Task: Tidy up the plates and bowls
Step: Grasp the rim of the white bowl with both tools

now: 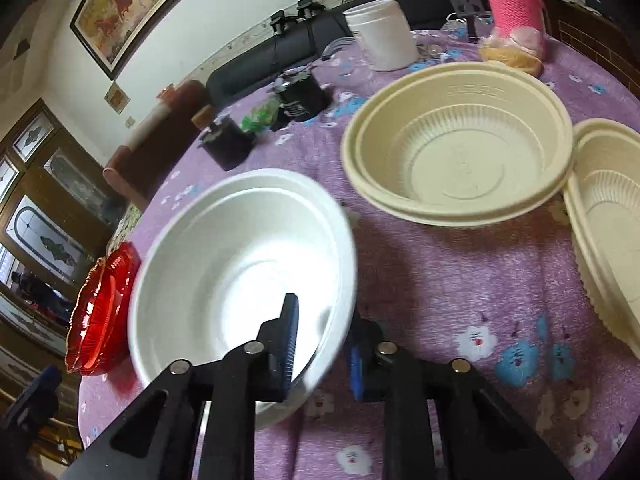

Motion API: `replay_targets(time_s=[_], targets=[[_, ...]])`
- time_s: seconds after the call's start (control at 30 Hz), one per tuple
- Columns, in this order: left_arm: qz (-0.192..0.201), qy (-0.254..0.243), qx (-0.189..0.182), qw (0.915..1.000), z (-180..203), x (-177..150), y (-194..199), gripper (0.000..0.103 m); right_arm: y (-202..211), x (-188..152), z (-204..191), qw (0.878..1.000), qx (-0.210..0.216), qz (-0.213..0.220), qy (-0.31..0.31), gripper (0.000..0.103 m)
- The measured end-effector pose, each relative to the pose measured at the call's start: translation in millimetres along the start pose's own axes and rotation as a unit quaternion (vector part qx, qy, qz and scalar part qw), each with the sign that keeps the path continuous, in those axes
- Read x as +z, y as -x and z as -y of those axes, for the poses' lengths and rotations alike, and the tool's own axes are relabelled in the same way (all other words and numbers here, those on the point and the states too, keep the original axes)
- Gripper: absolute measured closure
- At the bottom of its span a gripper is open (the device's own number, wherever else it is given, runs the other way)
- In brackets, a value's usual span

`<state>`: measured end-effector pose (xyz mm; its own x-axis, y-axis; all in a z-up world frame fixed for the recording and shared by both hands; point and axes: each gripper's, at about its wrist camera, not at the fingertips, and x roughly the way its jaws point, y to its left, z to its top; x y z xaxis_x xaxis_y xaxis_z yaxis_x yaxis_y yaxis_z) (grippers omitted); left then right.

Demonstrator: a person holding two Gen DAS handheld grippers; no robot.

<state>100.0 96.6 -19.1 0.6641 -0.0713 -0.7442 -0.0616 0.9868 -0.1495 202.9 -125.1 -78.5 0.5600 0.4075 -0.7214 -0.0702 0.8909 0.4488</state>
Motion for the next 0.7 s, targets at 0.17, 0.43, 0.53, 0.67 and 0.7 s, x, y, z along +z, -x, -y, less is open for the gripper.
replay_targets(time_s=[0.17,0.43,0.53,0.67,0.7], targets=[[-0.016,-0.01,-0.007,0.9998,24.3,27.3,-41.0,0.02,4.4,1.7,5.6,1.0,-0.003,0.005,0.005,0.084],[-0.054,-0.025,0.031,0.9977,38.4,39.8,-96.5,0.037,-0.8,1.7,12.2,1.0,-0.011,-0.008,0.007,0.084],[-0.077,-0.03,0.017,0.9964,40.1,32.5,-106.3,0.088,-1.0,1.5,14.4,1.0,-0.009,-0.01,0.004,0.084],[-0.084,-0.054,0.013,0.9949,50.5,20.0,-108.1,0.096,1.3,-0.1,9.4,1.0,-0.01,-0.007,0.015,0.084],[-0.081,-0.059,0.013,0.9949,52.8,17.8,-105.6,0.096,2.0,-1.2,7.5,1.0,-0.013,-0.005,0.02,0.084]])
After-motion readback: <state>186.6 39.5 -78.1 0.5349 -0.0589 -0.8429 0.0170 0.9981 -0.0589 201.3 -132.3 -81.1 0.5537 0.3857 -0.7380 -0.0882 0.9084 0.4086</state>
